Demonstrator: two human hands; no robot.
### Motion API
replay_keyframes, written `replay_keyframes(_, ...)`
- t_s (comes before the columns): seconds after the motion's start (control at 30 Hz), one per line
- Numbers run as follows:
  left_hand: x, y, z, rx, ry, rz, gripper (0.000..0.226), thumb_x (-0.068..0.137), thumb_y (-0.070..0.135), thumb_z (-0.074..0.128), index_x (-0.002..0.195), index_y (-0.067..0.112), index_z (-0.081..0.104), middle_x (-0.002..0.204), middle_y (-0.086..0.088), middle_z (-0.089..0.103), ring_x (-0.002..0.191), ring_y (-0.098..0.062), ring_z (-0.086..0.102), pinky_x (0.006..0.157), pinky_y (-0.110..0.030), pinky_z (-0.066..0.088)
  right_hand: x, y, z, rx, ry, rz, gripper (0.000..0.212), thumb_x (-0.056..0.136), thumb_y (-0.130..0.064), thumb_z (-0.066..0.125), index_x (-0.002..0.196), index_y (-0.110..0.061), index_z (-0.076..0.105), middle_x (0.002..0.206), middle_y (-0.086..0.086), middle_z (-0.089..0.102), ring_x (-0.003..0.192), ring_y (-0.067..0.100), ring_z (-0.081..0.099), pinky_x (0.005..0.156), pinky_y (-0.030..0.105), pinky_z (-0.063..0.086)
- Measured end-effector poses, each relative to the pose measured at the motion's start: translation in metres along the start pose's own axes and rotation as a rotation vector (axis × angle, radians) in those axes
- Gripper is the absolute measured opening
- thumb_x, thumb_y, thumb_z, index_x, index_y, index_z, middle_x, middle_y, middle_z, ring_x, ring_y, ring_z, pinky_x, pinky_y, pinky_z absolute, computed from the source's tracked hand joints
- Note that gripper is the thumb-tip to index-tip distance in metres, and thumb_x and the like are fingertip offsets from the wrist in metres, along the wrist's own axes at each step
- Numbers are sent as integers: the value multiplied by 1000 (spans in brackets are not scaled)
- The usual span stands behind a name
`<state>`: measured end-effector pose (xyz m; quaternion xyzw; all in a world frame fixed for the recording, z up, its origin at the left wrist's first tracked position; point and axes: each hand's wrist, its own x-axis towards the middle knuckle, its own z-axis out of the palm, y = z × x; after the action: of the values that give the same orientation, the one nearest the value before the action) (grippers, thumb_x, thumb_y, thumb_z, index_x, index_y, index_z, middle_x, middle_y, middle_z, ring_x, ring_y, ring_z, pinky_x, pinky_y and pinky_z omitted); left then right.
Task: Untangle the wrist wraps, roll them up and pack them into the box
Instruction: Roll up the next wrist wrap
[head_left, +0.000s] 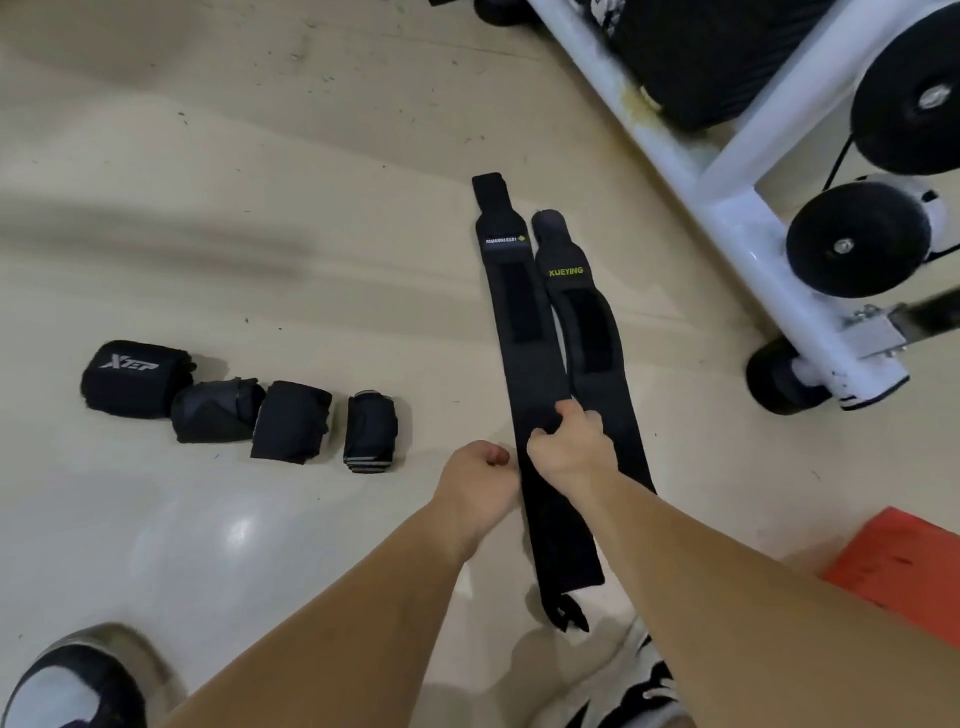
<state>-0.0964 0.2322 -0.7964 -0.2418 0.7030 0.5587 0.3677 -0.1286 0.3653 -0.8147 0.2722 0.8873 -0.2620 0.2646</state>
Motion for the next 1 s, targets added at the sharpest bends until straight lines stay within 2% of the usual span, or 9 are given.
replay_keyframes(0.13, 7, -5, 5, -21, -38, -94, 23, 98, 2, 59, 96, 25, 58, 90, 12, 55, 77, 1, 52, 53, -6, 42, -3, 6, 5, 26, 44, -18, 52, 102, -22, 53, 154, -20, 48, 148, 4, 53, 122, 27, 60, 87, 33, 47)
replay_keyframes(0.27, 9, -6, 4, -175, 17, -175, 60, 96, 11, 71, 149, 14, 44, 123, -1, 62, 110, -21, 65, 90, -31, 58, 1, 7, 3, 366, -104, 113, 57, 104, -14, 49, 159, -23, 40, 111, 10, 76, 92, 22, 69, 72, 30, 53)
replay_keyframes(0.37, 9, -6, 4, -143, 11, -218, 38, 96, 21, 74, 128, 17, 54, 119, -6, 65, 100, -22, 66, 84, -32, 56, -1, 10, 5, 462, -189, 189, 50, 105, -19, 54, 154, -20, 44, 80, 12, 75, 71, 24, 67, 68, 32, 55)
replay_keyframes(0.43, 6, -7, 3, -105, -30, -217, 18, 100, 26, 70, 110, 12, 65, 102, -4, 73, 83, -17, 70, 65, -24, 56, -1, 11, 5, 500, -198, 264, 27, 105, -26, 58, 123, -7, 64, 65, 11, 65, 61, 25, 59, 69, 41, 59)
replay_keyframes(0.5, 3, -10, 3, -101, -53, -224, 22, 102, 37, 66, 109, 16, 69, 98, -3, 75, 82, -17, 72, 58, -21, 54, -5, 11, 5, 501, -292, 346, 30, 104, -35, 61, 95, -7, 68, 60, 8, 57, 52, 21, 52, 67, 38, 59)
replay_keyframes(0.67, -1, -7, -1, -123, 37, -213, 27, 109, 36, 48, 111, 17, 67, 102, -4, 73, 92, -19, 69, 79, -31, 51, -24, -1, 15, 412, -388, 404, 51, 100, -58, 60, 88, -10, 70, 68, 5, 61, 61, 20, 56, 68, 32, 57)
replay_keyframes(0.8, -18, 10, -11, -84, -8, -78, 24, 106, 19, 48, 116, 20, 69, 104, -7, 76, 96, -24, 73, 90, -37, 59, -37, -21, 3, 594, -335, 358, 43, 102, -54, 60, 109, -12, 71, 97, 7, 74, 80, 24, 67, 64, 32, 54)
replay_keyframes(0.93, -54, 33, -31, -22, -45, 63, 25, 103, 14, 49, 105, 21, 73, 90, -3, 75, 82, -22, 70, 73, -29, 54, -56, -47, -26, 767, -335, 370, 47, 97, -58, 65, 116, -15, 72, 108, 8, 75, 96, 28, 71, 72, 37, 59)
replay_keyframes(1.0, -73, 48, -41, 50, -74, 150, 30, 105, 12, 48, 111, 24, 74, 98, 0, 77, 91, -19, 73, 79, -30, 57, -67, -65, -45, 789, -372, 372, 49, 96, -61, 65, 114, -16, 75, 109, 6, 79, 101, 26, 73, 72, 38, 56)
